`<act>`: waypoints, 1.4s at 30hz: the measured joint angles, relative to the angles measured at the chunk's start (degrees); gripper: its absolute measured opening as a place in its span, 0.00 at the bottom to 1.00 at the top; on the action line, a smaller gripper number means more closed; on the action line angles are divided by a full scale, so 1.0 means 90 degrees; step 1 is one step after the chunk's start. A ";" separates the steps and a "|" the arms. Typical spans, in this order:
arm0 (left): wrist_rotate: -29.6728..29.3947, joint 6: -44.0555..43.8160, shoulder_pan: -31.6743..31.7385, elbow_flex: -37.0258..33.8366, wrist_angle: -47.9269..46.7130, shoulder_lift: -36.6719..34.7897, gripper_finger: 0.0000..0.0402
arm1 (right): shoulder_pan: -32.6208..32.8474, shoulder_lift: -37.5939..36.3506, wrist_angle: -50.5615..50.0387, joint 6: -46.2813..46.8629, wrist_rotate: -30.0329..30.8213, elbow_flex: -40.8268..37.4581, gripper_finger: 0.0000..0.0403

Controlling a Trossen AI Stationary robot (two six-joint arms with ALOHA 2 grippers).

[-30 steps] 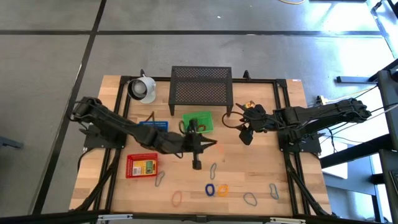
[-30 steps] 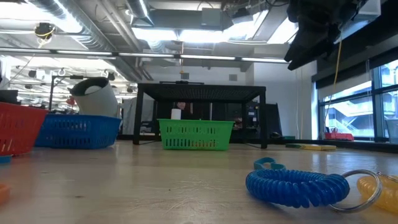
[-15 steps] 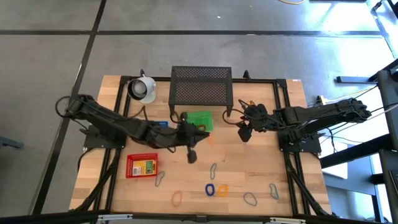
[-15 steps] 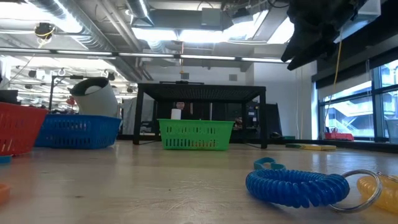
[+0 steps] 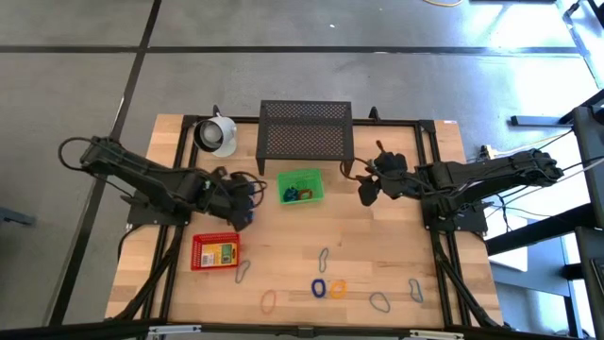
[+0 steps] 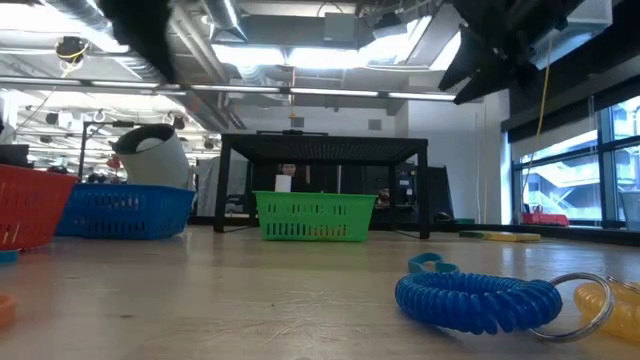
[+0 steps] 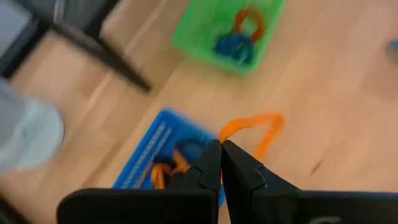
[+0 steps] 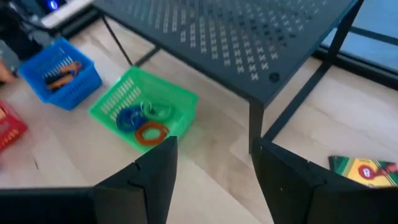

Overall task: Pick & Place Office Desk Supplies
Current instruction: Put the orange rubber band into the blue bin, then put the yellow spring keychain into the green bin

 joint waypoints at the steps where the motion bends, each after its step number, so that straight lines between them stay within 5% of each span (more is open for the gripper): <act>1: 0.0005 -0.0180 0.0000 -0.0313 0.0076 -0.0184 0.01 | 0.0002 0.0000 0.0074 -0.0001 0.0039 0.0000 0.51; 9: -0.0324 -0.2287 0.0000 -0.2555 0.0692 -0.1464 0.01 | 0.0002 0.0000 0.0668 -0.0003 0.0053 0.0000 0.51; 15: -0.0487 -0.3265 0.0000 -0.3391 0.1276 -0.1681 0.01 | 0.0002 0.0000 0.0685 0.0105 0.0079 0.0000 0.51; 20: -0.0529 -0.3637 0.0000 -0.3458 0.1318 -0.1679 0.06 | 0.0002 0.0000 0.0682 0.0162 0.0082 0.0000 0.51; 31: -0.0185 -0.3622 0.0000 -0.3405 0.1253 -0.1784 0.37 | 0.0002 0.0000 0.0674 0.0145 0.0085 0.0000 0.51; 42: -0.0260 -0.1908 -0.0001 -0.2453 0.1398 -0.2083 0.46 | 0.0002 0.0000 0.0625 0.0161 -0.0071 0.0000 0.51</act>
